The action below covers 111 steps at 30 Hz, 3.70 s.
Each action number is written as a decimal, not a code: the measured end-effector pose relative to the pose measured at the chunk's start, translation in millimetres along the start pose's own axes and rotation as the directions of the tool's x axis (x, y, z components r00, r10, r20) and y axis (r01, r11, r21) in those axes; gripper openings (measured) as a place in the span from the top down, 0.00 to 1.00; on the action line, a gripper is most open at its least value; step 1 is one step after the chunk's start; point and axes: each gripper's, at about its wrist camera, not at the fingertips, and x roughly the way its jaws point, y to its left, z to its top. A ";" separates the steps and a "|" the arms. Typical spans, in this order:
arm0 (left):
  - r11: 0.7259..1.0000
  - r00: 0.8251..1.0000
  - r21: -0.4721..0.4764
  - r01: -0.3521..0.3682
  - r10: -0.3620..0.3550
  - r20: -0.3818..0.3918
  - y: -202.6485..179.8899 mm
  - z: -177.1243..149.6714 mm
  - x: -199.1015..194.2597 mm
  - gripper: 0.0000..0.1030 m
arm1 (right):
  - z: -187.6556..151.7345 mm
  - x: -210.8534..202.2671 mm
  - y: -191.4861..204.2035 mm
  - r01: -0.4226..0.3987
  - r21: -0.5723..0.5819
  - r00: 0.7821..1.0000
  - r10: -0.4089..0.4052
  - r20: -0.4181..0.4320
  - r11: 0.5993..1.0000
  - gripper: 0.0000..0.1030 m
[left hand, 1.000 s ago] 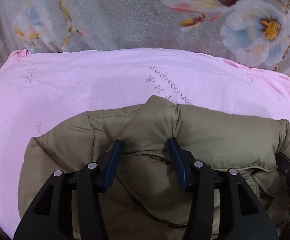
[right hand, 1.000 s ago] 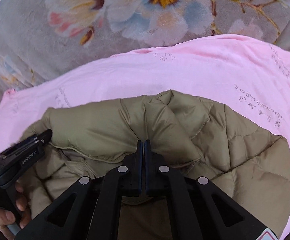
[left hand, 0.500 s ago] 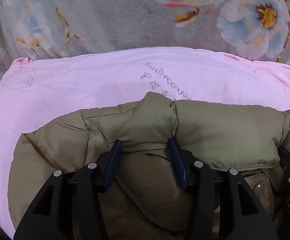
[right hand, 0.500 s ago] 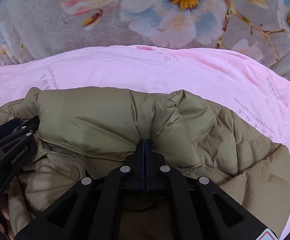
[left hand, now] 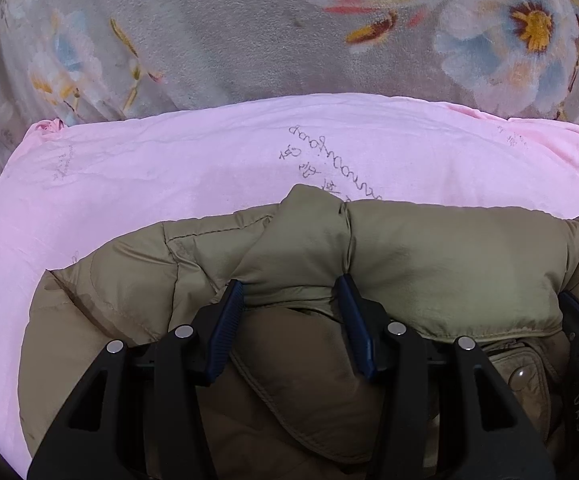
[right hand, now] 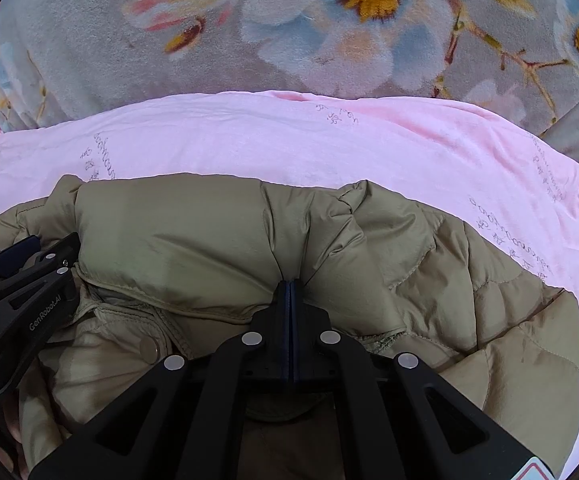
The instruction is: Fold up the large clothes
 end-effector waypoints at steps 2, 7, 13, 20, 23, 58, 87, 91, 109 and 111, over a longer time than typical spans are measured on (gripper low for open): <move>1.000 1.000 0.002 -0.002 0.002 -0.001 0.1 0.2 0.1 0.54 | 0.0 0.0 -0.2 0.000 0.000 1.000 0.000 0.000 1.000 1.00; 1.000 1.000 0.009 -0.008 0.008 -0.005 -0.2 0.2 0.0 0.54 | 0.2 0.2 -0.5 -0.001 -0.001 1.000 0.001 -0.001 1.000 1.00; 1.000 1.000 0.016 -0.014 0.014 -0.008 -0.5 0.5 -0.2 0.54 | 0.0 0.1 -0.4 -0.003 -0.001 1.000 0.003 -0.002 1.000 0.99; 0.999 1.000 0.030 -0.027 0.027 -0.012 -1.9 0.1 -0.5 0.54 | 0.0 0.1 -1.3 -0.007 0.000 1.000 0.007 -0.003 1.000 0.99; 0.999 0.999 0.036 -0.032 0.033 -0.013 -3.0 -0.5 0.0 0.54 | -0.1 -0.3 -1.1 -0.007 0.000 1.000 0.007 -0.004 1.000 0.99; 0.974 0.983 -0.140 0.179 -0.183 -0.022 165.1 -212.1 -258.3 0.11 | -288.3 -308.0 -138.0 -0.219 0.250 0.972 0.187 0.146 0.943 0.42; 0.852 0.865 -0.206 0.481 -0.499 -0.044 239.2 -289.4 -395.4 0.93 | -348.1 -459.0 -161.2 -0.458 -0.071 0.884 0.463 0.071 0.886 0.94; 0.826 0.832 -0.104 0.554 -0.550 0.067 257.0 -318.2 -486.1 0.93 | -384.7 -548.3 -169.8 -0.494 -0.178 0.844 0.518 0.137 0.851 0.94; 0.915 0.917 -0.155 0.373 -0.337 0.216 216.9 -201.6 -431.5 0.90 | -247.1 -468.1 -190.3 -0.565 0.148 0.778 0.464 0.422 0.812 0.90; 0.921 0.932 -0.184 0.343 -0.309 0.190 210.1 -194.0 -399.4 0.89 | -233.5 -443.5 -185.3 -0.538 0.167 0.796 0.433 0.423 0.826 0.89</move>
